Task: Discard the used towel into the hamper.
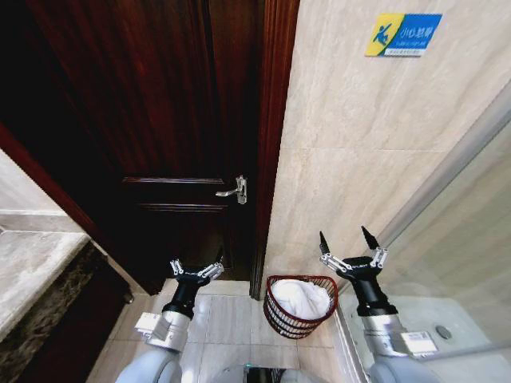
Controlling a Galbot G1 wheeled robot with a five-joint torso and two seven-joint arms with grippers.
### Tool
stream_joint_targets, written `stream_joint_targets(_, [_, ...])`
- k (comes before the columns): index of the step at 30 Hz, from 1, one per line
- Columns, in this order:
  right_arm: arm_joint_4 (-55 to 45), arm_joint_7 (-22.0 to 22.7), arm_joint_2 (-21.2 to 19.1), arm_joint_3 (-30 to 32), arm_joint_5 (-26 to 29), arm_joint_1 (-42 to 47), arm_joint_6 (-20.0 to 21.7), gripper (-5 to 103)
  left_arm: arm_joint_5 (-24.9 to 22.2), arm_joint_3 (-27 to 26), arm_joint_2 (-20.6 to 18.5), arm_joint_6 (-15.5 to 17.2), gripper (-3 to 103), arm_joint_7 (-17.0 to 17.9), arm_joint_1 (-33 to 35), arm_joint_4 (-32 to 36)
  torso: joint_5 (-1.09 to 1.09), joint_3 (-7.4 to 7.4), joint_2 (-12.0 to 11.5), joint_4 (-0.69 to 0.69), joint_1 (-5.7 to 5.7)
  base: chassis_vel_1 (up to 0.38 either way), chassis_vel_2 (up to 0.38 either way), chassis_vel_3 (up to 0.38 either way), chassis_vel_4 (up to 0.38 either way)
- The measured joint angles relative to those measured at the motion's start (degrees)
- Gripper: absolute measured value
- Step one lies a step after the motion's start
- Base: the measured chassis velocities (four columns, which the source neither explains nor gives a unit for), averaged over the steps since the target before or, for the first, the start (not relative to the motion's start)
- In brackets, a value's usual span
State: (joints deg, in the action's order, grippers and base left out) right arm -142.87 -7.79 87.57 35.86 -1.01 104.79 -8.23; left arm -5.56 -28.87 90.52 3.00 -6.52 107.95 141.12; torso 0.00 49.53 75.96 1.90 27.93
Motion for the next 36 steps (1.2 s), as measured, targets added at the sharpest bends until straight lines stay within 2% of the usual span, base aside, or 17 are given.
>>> stream_joint_targets(28, [0.00, 0.00, 0.00, 0.00, 0.00, 0.00, 0.00, 100, 0.00, 0.00, 0.00, 0.00, 100, 0.00, 0.00, 0.00, 0.00, 0.00, 0.00, 0.00, 0.01, 0.039, -0.040, -0.040, 0.046])
stream_joint_targets(36, [0.00, 0.00, 0.00, 0.00, 0.00, 0.00, 0.00, 100, 0.00, 0.00, 0.00, 0.00, 100, 0.00, 0.00, 0.00, 0.01, 0.00, 0.00, 0.00, 0.00, 0.117, -0.114, -0.131, 0.106])
